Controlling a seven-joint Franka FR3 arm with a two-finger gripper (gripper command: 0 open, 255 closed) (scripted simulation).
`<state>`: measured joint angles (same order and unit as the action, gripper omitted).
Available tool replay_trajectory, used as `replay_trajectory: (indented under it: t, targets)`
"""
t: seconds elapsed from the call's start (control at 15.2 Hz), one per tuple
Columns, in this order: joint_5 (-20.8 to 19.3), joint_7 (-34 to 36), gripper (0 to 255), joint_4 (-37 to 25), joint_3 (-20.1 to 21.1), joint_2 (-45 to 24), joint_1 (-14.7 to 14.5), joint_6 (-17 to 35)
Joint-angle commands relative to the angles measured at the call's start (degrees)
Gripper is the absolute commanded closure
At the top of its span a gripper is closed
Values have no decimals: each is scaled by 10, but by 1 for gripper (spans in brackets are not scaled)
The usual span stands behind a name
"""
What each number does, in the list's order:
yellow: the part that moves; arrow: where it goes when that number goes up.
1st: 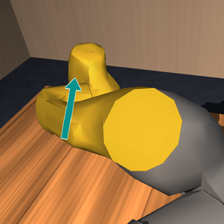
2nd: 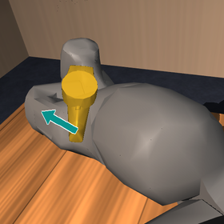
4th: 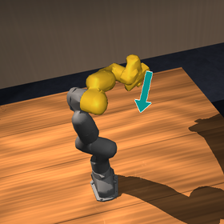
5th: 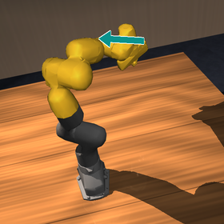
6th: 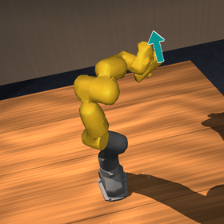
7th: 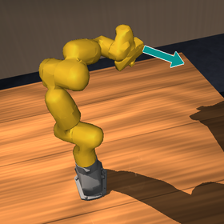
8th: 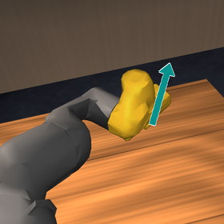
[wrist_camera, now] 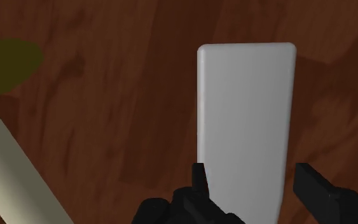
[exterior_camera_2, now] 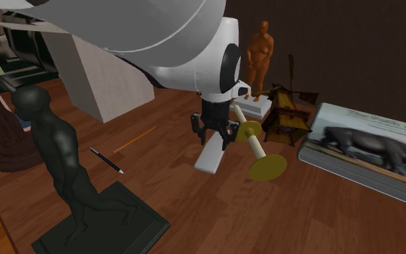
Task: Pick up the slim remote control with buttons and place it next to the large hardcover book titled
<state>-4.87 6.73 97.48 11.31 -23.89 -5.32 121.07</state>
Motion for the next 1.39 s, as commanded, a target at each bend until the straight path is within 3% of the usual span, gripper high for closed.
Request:
replay_trajectory:
  t: [0.0, 0.53, 1.06, 1.12, 1.32]
  targets:
    - [-10, -1, 0, -65, -2, -32, -7, -39]
    - [-18, 2, 0, -56, -5, -63, -10, -1]
    - [-19, 3, 0, -56, -4, -63, -9, -2]
    - [-19, 2, 255, -54, -4, -62, -9, 0]
    - [-19, 1, 255, -59, -5, -64, -8, -3]
